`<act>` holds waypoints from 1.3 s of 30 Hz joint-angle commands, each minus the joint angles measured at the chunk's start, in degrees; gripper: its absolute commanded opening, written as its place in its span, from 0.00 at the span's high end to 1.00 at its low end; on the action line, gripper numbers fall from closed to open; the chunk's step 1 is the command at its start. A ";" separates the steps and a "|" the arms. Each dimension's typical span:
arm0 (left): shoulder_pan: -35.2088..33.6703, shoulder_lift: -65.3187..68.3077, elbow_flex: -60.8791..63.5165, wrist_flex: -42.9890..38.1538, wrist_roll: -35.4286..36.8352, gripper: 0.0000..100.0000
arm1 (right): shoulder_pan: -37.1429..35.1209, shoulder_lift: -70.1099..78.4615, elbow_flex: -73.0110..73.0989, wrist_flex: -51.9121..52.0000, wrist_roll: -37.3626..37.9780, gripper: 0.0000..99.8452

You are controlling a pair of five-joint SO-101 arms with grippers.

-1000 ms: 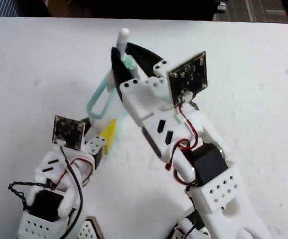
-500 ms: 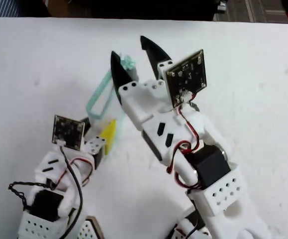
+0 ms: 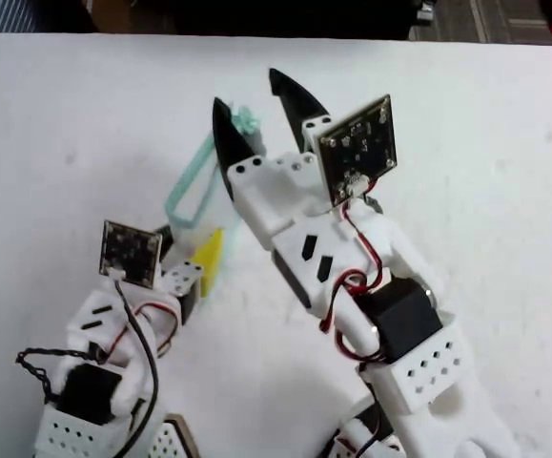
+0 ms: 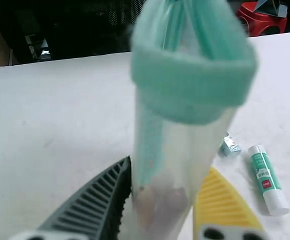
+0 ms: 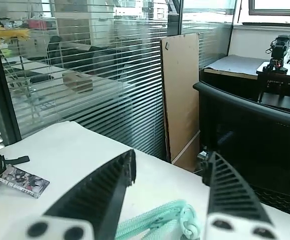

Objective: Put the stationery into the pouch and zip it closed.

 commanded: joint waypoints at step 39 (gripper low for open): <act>0.31 -0.04 -2.20 -0.26 0.70 0.80 | -0.04 -1.63 -2.29 0.04 0.00 0.79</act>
